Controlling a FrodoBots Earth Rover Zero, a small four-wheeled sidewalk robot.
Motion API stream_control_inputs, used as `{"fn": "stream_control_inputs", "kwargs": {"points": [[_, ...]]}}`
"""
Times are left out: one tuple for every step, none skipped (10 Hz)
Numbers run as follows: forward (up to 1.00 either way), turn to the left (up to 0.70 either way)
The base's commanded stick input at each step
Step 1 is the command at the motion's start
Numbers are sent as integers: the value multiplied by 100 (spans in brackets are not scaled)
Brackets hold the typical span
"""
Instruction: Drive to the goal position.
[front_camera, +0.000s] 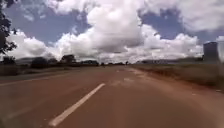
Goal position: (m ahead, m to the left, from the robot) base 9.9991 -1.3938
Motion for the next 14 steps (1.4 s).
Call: {"fn": "stream_control_inputs", "kwargs": {"points": [[100, 0], [100, -3], [100, -8], [100, -22], [100, -37], [100, -38], [100, -39], [100, -39], [100, -36], [100, -16], [100, 0], [100, 0], [100, 0], [100, 0]]}}
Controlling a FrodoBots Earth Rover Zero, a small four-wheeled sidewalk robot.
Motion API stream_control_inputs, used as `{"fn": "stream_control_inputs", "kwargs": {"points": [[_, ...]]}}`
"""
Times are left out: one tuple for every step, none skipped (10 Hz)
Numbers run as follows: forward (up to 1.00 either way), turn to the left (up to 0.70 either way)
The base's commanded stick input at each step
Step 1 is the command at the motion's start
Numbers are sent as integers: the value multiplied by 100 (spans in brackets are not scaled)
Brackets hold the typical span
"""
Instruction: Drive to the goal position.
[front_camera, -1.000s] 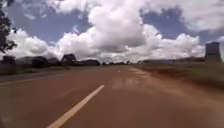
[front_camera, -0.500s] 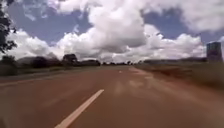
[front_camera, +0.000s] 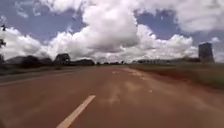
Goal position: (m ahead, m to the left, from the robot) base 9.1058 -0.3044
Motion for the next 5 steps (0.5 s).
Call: {"fn": "stream_control_inputs", "kwargs": {"points": [[100, 0], [100, 0], [100, 0], [100, 0], [100, 0]]}}
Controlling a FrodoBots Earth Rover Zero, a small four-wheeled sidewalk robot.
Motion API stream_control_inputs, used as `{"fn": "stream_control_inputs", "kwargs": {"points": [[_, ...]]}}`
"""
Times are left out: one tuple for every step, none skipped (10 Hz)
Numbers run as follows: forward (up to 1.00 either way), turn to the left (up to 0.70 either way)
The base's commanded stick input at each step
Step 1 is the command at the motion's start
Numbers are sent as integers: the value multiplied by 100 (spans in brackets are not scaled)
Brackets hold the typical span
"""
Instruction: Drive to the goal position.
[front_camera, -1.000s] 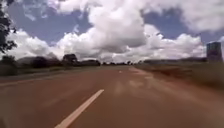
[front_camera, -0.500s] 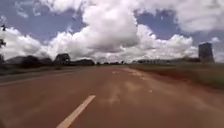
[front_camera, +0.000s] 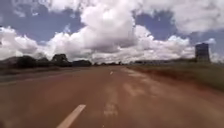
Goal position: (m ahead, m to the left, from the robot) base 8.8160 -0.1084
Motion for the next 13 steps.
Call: {"fn": "stream_control_inputs", "kwargs": {"points": [[100, 0], [100, 0], [100, 0], [100, 0], [100, 0], [100, 0], [100, 0], [100, 0], [100, 0], [100, 0], [100, 0], [100, 0], [100, 0]]}}
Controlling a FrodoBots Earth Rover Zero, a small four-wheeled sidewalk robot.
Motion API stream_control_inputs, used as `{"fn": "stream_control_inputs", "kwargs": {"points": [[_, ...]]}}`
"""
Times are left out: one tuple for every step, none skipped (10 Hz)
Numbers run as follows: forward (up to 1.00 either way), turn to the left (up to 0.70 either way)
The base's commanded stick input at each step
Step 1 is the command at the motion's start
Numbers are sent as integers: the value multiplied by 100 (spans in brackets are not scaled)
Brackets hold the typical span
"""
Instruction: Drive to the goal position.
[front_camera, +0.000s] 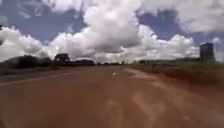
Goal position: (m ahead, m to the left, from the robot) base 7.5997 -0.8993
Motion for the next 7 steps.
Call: {"fn": "stream_control_inputs", "kwargs": {"points": [[100, 0], [100, 0], [100, 0], [100, 0], [100, 0], [100, 0], [100, 0]]}}
